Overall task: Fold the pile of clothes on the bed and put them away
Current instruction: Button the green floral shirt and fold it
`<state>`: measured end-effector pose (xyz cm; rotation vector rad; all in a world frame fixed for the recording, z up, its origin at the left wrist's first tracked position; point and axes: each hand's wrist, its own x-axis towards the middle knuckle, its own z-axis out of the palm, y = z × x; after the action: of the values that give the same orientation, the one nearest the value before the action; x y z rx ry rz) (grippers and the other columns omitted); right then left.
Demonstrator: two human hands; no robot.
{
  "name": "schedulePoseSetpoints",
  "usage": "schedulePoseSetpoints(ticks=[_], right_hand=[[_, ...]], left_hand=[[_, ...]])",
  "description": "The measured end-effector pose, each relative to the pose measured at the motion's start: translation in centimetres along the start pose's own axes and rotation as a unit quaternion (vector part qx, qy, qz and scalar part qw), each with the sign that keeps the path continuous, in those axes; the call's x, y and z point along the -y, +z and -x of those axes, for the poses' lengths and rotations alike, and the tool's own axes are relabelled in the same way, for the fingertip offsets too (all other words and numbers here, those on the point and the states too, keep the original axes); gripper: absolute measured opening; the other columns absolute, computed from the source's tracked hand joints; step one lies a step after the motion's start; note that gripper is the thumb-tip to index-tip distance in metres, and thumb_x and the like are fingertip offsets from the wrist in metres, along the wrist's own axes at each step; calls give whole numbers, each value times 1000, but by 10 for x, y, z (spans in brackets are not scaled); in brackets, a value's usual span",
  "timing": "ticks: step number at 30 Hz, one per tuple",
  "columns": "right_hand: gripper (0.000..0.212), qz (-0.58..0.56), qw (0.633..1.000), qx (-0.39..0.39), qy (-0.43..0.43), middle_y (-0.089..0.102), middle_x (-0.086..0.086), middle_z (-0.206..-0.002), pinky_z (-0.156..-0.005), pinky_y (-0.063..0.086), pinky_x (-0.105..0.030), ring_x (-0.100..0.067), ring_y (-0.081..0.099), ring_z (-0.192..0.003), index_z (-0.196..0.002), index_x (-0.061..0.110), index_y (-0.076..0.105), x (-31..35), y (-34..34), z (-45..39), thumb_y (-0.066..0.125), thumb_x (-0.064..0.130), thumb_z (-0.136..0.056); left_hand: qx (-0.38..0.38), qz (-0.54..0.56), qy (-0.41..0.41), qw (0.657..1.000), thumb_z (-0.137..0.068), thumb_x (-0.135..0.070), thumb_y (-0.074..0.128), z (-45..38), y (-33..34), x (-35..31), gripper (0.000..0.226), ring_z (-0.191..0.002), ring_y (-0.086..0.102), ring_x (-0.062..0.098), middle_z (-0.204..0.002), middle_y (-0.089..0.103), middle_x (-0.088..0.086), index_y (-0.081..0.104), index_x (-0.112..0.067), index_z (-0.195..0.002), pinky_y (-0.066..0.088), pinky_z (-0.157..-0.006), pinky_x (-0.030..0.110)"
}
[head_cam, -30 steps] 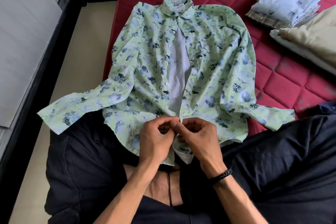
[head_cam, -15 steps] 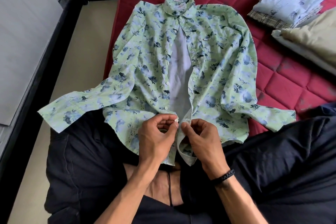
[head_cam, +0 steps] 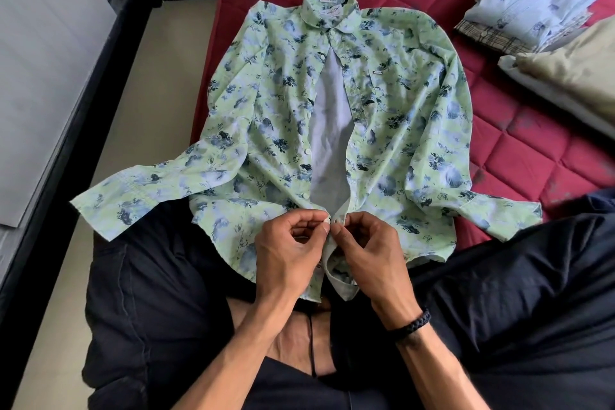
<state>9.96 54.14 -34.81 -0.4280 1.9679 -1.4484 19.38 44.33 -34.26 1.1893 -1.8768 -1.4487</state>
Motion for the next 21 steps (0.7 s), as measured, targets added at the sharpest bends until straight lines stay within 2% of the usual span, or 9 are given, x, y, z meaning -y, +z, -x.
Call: schedulePoseSetpoints(ticks=[2,4,6,9,13,18,21], right_hand=[[11,5,1000,-7,-4,73,-5,-74,-62,58,-44,-12,65,-61,-89,15,69,1,1,0,72,22,-97],[11,7,1000,-18,2,74,-4,-74,-62,61,-47,-14,67,-61,-87,16,70,2,2,0,72,21,-96],[12,14,999,-37,9,74,-6,-69,-59,60,-49,-21,71,-59,-83,15,70,4,2,0,73,22,-93],[12,23,997,-68,8,73,-5,-65,-55,58,-46,-31,73,-60,-76,14,70,8,1,0,76,21,-84],[17,25,998,-63,-9,73,-2,-65,-54,57,-38,-21,72,-58,-76,14,71,12,2,3,82,24,-85],[13,31,998,-44,-33,74,4,-66,-52,50,-20,-6,66,-55,-79,15,75,12,2,3,81,22,-88],[10,33,998,-32,-33,75,7,-70,-56,50,-17,-2,67,-59,-82,16,78,10,0,2,81,23,-89]], left_hand=[[-7,-3,9,1000,-86,-7,81,1,1,-1,14,-77,74,3,-85,79,-11,81,-17,-95,60,-77,22],[-13,-6,20,1000,-87,-7,80,2,1,-2,14,-77,74,4,-85,78,-12,81,-17,-96,60,-76,22],[-16,-9,32,999,-87,-7,80,3,1,-4,14,-77,74,4,-85,78,-13,81,-18,-96,60,-76,21],[-14,-11,33,999,-87,-7,80,3,1,-4,14,-77,74,3,-85,78,-14,81,-19,-95,60,-77,22],[0,-7,19,1000,-87,-11,81,1,0,-3,13,-80,75,1,-87,79,-15,83,-20,-96,62,-80,27],[7,7,-13,1000,-88,-13,81,0,-2,0,13,-81,75,3,-88,79,-14,83,-21,-97,63,-81,30],[8,13,-16,1000,-87,-14,81,-1,-3,1,12,-81,75,4,-88,79,-13,83,-21,-97,62,-80,29]])
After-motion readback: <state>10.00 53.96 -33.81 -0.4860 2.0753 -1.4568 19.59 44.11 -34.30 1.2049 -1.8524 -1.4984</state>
